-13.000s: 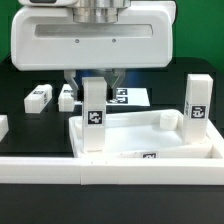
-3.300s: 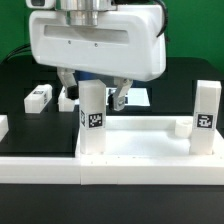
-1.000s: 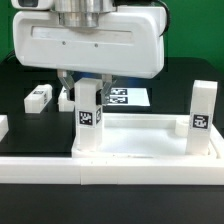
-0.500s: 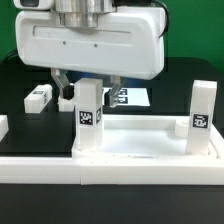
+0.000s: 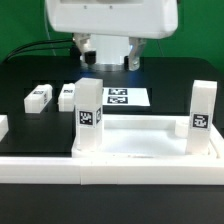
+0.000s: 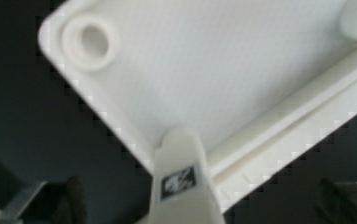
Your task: Assemble desk
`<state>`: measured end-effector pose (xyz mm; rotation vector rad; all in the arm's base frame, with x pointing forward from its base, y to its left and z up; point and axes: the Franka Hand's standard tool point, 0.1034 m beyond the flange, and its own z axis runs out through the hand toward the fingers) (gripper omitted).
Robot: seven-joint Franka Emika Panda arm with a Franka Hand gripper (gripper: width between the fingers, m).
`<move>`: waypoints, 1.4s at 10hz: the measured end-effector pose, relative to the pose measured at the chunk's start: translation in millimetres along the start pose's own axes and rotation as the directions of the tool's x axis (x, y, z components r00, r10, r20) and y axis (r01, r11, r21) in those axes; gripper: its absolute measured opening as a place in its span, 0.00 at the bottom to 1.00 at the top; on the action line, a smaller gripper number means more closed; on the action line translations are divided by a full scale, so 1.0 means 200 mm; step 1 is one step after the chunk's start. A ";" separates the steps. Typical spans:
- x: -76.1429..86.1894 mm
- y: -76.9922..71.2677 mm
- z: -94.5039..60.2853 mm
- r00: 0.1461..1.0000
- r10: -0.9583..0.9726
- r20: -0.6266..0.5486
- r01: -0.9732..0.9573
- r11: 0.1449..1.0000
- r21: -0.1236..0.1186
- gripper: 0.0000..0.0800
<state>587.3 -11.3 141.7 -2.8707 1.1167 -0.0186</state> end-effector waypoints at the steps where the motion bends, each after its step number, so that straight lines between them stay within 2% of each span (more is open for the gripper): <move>1: -0.03 -0.04 0.02 1.000 0.018 -0.005 -0.018 1.000 0.001 0.81; 2: -0.05 -0.06 0.07 1.000 0.004 -0.009 -0.004 1.000 -0.005 0.81; 11: -0.05 -0.06 0.08 1.000 -0.003 -0.007 0.003 1.000 -0.009 0.81; 12: -0.08 -0.05 0.10 0.999 0.049 -0.019 -0.049 0.999 -0.004 0.81; 14: -0.25 -0.03 0.13 0.988 0.148 -0.034 -0.148 0.989 0.001 0.81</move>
Offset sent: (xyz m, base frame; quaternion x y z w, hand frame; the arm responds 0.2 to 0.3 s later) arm 0.0000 0.0000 0.0000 0.0000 0.0000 0.0000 1.0000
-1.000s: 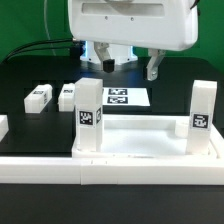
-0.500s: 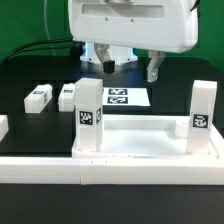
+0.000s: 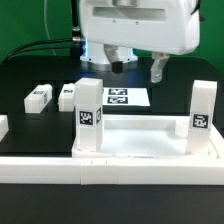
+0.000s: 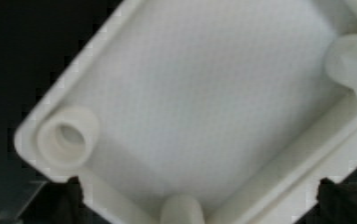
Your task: Assemble desk
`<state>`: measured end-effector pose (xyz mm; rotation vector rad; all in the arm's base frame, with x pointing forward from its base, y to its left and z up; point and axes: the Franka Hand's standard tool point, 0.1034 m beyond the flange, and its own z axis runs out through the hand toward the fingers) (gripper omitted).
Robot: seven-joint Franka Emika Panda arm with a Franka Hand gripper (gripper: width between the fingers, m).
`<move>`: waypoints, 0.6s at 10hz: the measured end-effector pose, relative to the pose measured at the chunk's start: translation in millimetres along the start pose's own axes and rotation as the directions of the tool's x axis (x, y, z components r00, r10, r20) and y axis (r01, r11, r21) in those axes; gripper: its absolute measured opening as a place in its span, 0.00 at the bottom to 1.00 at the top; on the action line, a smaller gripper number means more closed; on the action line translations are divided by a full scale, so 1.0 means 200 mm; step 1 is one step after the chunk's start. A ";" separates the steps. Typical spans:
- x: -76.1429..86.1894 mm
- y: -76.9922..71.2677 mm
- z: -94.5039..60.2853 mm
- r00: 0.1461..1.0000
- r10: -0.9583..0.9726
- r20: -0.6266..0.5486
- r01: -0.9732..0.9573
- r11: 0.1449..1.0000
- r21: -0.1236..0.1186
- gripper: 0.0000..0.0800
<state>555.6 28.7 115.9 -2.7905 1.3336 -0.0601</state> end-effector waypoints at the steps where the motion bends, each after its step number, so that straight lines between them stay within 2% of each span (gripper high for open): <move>1: -0.04 0.02 0.03 1.000 0.015 -0.001 -0.015 1.000 0.004 0.81; 3: -0.03 0.01 0.03 1.000 0.016 0.001 -0.016 1.000 0.006 0.81; 5: -0.04 0.02 0.04 0.983 0.184 0.014 -0.184 0.983 0.009 0.81; 6: -0.03 0.06 0.05 0.954 0.299 0.018 -0.299 0.954 0.001 0.81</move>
Offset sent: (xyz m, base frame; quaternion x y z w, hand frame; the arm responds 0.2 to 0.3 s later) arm 0.0000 0.0000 0.0000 0.0000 0.0000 0.1296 0.9916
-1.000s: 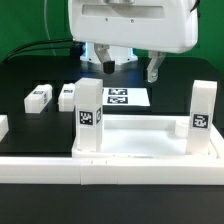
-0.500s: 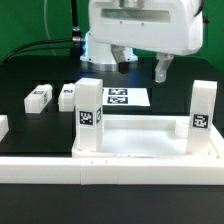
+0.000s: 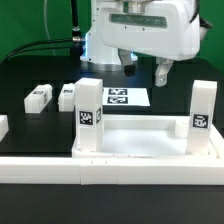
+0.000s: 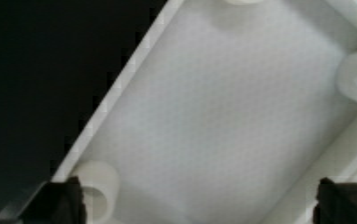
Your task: Assemble desk
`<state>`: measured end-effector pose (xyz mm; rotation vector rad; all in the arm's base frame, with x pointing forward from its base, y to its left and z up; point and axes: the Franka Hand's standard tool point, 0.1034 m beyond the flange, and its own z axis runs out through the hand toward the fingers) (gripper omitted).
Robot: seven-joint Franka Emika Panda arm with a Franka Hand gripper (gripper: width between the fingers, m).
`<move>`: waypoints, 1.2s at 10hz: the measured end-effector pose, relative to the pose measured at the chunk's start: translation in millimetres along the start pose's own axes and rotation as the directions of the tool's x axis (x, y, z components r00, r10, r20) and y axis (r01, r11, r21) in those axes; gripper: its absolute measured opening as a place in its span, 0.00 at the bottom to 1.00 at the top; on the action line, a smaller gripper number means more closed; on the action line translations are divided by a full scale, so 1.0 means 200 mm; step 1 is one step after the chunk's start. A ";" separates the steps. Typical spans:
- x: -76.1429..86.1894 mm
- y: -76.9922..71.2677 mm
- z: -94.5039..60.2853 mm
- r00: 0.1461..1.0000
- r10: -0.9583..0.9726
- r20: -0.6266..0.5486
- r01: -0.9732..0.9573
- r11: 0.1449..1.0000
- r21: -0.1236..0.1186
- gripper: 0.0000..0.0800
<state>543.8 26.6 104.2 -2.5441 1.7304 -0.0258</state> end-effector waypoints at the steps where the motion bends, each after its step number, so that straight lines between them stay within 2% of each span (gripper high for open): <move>1: 0.01 0.02 0.02 0.995 0.099 0.001 -0.099 0.995 -0.005 0.81; 6: -0.01 0.02 0.04 0.949 0.314 0.025 -0.314 0.949 -0.007 0.81; 9: 0.02 0.10 0.18 0.943 0.334 0.004 -0.333 0.941 -0.056 0.81; 10: 0.02 0.12 0.23 0.945 0.326 -0.005 -0.325 0.943 -0.064 0.81; 11: 0.03 0.13 0.25 0.951 0.309 -0.013 -0.310 0.949 -0.061 0.81; 12: 0.03 0.12 0.25 0.951 0.308 -0.012 -0.308 0.949 -0.060 0.81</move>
Offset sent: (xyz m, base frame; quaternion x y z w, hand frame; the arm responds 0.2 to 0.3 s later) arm 0.0000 0.0000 0.0000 0.0000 0.0000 0.1296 0.9916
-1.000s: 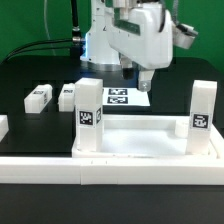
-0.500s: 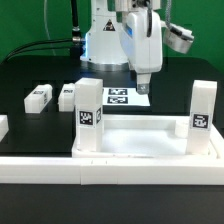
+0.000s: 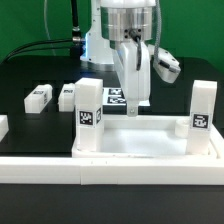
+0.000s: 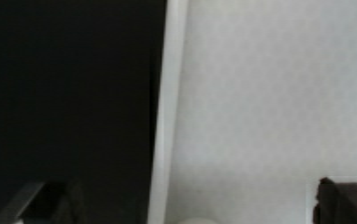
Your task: Assemble desk
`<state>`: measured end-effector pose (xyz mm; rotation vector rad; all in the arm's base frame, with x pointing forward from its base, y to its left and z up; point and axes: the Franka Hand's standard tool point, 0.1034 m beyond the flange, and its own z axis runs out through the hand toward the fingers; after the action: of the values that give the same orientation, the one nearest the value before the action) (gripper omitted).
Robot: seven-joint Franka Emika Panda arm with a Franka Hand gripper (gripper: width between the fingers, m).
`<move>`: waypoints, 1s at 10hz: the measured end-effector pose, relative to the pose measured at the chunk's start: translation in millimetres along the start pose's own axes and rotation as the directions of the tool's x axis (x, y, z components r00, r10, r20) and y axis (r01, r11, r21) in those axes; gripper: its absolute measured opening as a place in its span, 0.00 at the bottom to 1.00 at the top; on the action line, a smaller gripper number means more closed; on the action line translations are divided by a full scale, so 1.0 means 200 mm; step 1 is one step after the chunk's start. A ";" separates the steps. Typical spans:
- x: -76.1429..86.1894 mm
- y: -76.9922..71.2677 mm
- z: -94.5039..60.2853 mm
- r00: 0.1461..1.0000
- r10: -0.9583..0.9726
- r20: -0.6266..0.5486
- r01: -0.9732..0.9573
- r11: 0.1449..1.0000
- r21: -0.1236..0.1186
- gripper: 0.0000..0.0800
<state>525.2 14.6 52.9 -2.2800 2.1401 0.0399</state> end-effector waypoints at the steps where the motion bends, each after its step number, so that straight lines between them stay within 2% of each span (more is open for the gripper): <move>1: 0.00 0.00 0.00 1.000 -0.002 0.000 0.002 1.000 -0.001 0.81; 3: 0.00 0.00 0.01 1.000 0.003 -0.004 -0.003 1.000 0.002 0.81; 4: 0.01 0.03 0.08 0.999 0.028 -0.026 -0.028 1.000 0.008 0.81; 5: 0.02 0.05 0.13 0.999 0.028 -0.031 -0.029 0.999 -0.016 0.81; 8: 0.06 0.07 0.21 0.999 0.019 -0.044 -0.021 0.999 -0.033 0.81; 10: 0.09 0.06 0.21 0.999 -0.013 -0.048 0.011 0.999 -0.032 0.81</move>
Offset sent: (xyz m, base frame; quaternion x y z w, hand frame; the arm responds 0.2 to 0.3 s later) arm -0.0198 -0.0108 -0.0425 0.0250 0.0793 0.0978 0.9917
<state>514.3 -2.7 10.1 -2.3344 2.1642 0.0198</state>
